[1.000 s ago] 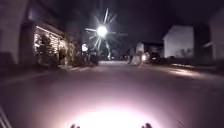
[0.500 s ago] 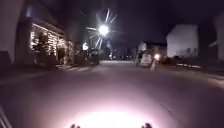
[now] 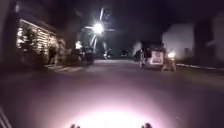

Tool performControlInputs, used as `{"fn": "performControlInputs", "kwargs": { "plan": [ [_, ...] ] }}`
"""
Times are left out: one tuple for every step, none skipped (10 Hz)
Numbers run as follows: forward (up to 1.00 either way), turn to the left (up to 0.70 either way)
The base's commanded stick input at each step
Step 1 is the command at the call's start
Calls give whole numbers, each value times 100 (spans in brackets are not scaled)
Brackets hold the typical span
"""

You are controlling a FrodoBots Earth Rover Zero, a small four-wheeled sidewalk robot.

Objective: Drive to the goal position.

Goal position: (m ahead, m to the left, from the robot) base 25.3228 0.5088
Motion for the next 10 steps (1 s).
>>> {"fn": "performControlInputs", "kwargs": {
  "plan": [
    [100,0],
    [100,0],
    [100,0],
    [100,0],
    [100,0],
    [100,0],
    [100,0],
    [100,0],
    [100,0],
    [100,0]
  ]
}}
